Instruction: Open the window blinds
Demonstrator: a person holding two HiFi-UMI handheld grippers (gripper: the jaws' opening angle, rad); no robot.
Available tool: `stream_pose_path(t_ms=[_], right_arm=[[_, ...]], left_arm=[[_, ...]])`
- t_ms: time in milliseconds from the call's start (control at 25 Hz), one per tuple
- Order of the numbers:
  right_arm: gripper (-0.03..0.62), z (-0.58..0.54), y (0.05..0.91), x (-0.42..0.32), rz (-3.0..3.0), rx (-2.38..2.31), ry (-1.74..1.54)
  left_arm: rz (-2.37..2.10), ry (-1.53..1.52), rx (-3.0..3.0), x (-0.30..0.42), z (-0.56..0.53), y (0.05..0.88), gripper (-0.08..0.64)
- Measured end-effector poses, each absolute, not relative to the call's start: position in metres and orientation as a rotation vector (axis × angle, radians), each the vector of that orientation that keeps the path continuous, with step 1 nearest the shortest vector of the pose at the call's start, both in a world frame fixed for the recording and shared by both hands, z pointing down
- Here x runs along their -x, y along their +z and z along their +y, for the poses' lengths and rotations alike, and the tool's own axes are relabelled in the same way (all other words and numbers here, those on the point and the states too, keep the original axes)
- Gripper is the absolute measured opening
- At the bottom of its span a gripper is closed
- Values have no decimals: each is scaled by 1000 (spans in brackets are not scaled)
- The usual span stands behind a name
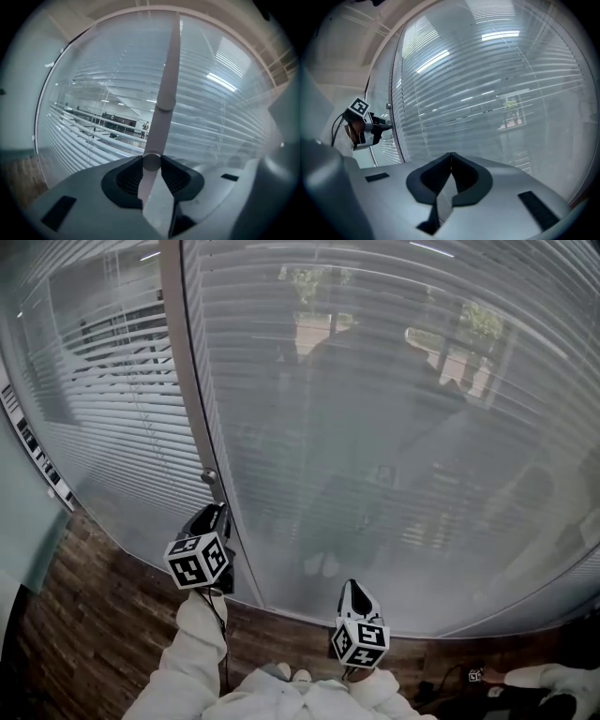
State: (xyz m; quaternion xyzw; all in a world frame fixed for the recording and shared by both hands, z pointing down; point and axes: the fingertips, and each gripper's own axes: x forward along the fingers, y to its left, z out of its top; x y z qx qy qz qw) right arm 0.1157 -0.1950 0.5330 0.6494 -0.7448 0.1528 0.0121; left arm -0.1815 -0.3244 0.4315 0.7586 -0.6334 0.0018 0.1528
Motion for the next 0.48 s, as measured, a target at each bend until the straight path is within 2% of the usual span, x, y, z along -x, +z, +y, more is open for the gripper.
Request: stream_pose_path(t_ms=[480], right_arm=[[12, -194, 533, -111, -2324, -2031, 478]], left_arm=[[-1558, -516, -1878, 181, -326, 439, 123]])
